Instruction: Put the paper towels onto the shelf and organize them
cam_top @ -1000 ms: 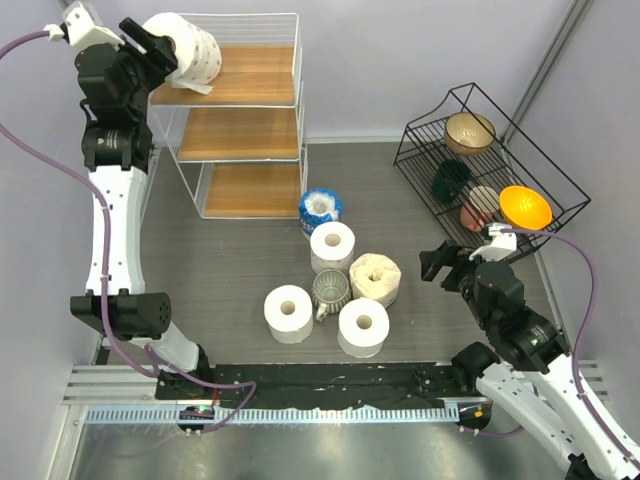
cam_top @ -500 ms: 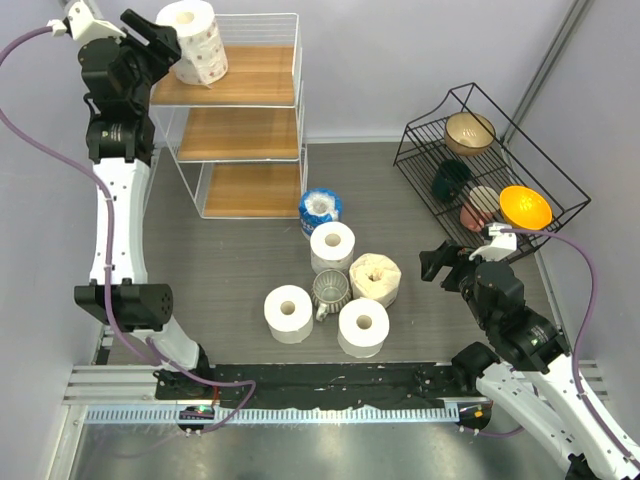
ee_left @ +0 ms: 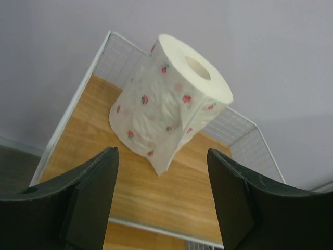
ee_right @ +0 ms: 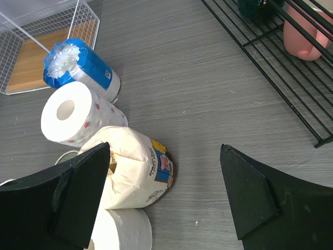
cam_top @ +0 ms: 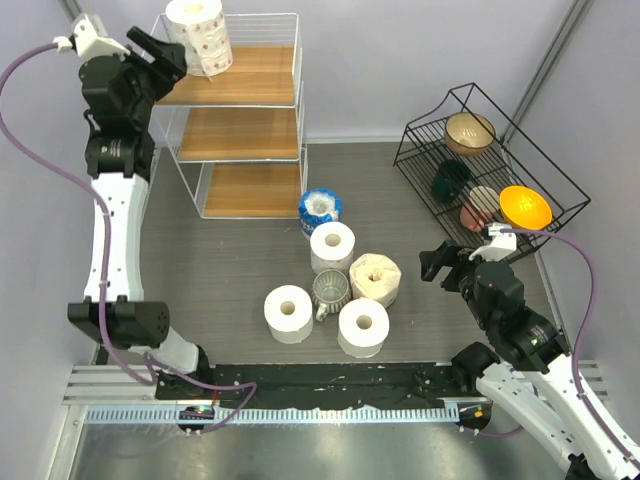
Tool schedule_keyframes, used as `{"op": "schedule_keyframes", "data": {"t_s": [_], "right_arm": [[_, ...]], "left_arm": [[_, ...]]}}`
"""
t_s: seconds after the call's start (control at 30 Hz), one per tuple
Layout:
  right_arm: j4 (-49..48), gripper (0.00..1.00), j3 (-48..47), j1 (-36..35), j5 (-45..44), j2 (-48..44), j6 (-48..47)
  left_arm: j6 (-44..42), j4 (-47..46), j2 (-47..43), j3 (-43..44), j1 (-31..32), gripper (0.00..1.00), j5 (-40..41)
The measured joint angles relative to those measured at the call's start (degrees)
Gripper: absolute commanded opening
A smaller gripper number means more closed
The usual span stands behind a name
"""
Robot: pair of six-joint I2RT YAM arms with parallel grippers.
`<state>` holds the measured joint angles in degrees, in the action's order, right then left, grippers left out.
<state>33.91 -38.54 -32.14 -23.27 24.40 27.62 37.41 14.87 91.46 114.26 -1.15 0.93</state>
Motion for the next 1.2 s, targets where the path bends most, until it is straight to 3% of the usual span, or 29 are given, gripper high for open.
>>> {"op": "schedule_keyframes", "data": {"t_s": [0.07,0.27,0.4,0.5,0.67,0.77,1.2], "right_arm": [[0.0,0.92,0.0,0.0,0.0,0.0,-0.02],[-0.02,0.92,0.0,0.0,0.0,0.0,-0.02],[-0.02,0.92,0.0,0.0,0.02,0.02,-0.02],[-0.02,0.92,0.0,0.0,0.02,0.28,-0.02],[-0.02,0.92,0.0,0.0,0.04,0.83,-0.02],[0.0,0.92,0.0,0.0,0.04,0.81,0.0],[0.02,0.92,0.0,0.0,0.0,0.55,0.02]], "left_arm": [[0.74,0.15,-4.83,-5.64,0.0,0.88,-2.01],[3.69,-0.55,-27.43,-30.73,3.48,0.98,-8.76],[3.41,0.0,-38.38,-45.59,12.79,1.0,-9.9],[2.64,0.68,-41.4,-54.77,22.53,1.0,-8.79],[2.82,1.29,-38.01,-66.75,36.54,1.0,-3.1],[3.02,1.22,-32.98,-69.48,42.07,1.0,-0.07],[2.89,-5.6,-15.08,-62.6,45.44,1.0,8.68]]}}
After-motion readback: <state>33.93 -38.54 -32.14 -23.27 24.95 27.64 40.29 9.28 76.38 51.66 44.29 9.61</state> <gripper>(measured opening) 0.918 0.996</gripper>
